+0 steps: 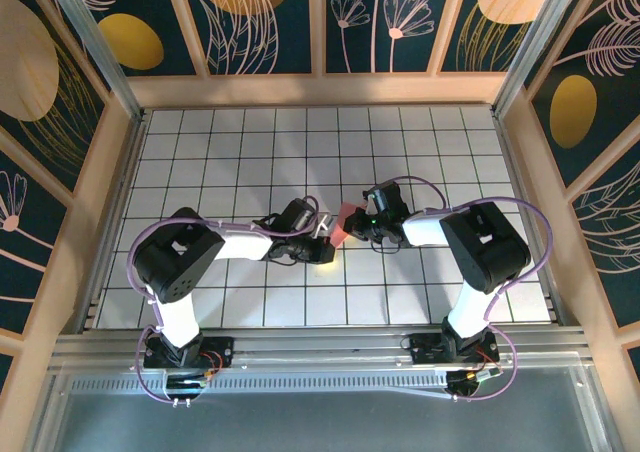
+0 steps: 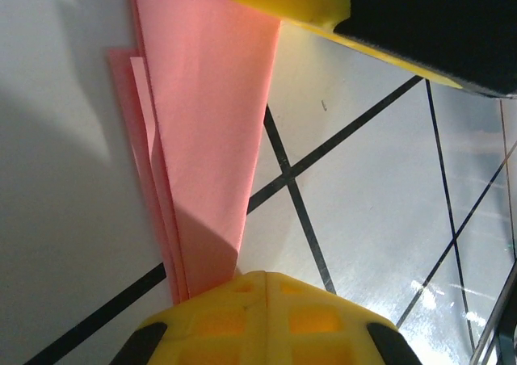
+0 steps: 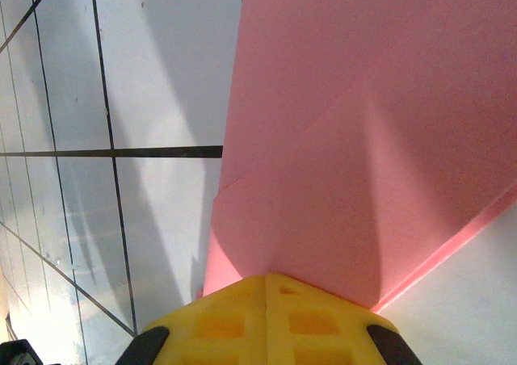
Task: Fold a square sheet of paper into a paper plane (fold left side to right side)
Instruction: Fold the wing for the fifth time at the center of the table.
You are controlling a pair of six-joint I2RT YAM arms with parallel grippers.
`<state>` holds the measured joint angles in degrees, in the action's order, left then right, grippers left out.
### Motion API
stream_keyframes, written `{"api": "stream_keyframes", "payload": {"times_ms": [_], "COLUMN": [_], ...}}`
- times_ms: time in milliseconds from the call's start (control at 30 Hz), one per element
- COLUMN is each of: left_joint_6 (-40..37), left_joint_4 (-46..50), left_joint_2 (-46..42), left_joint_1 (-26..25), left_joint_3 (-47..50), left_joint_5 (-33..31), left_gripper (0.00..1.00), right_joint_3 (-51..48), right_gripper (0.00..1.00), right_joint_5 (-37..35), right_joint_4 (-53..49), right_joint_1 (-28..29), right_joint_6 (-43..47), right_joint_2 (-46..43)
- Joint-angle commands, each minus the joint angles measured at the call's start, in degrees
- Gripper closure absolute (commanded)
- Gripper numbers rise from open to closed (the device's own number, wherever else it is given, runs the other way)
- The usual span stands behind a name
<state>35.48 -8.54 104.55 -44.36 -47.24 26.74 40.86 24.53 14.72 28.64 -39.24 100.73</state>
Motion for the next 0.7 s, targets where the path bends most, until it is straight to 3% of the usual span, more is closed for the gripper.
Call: {"api": "stream_keyframes", "payload": {"times_ms": [0, 667], "left_joint_6": [-1.6, -3.3], "left_joint_4": [12.8, 15.5], "left_joint_2": [0.4, -1.7], "left_joint_1": [0.2, 0.2], "left_joint_3": [3.5, 5.5], "left_joint_5": [-1.7, -3.9], "left_gripper": [1.00, 1.00], "right_joint_3": [-2.1, -2.0], "right_gripper": [1.00, 1.00], "right_joint_5": [-4.2, -4.0], "right_joint_4": [-10.3, -10.4], "right_joint_1": [-0.5, -0.6], "right_joint_6": [1.8, 1.8], "right_joint_2": [4.1, 4.2]}}
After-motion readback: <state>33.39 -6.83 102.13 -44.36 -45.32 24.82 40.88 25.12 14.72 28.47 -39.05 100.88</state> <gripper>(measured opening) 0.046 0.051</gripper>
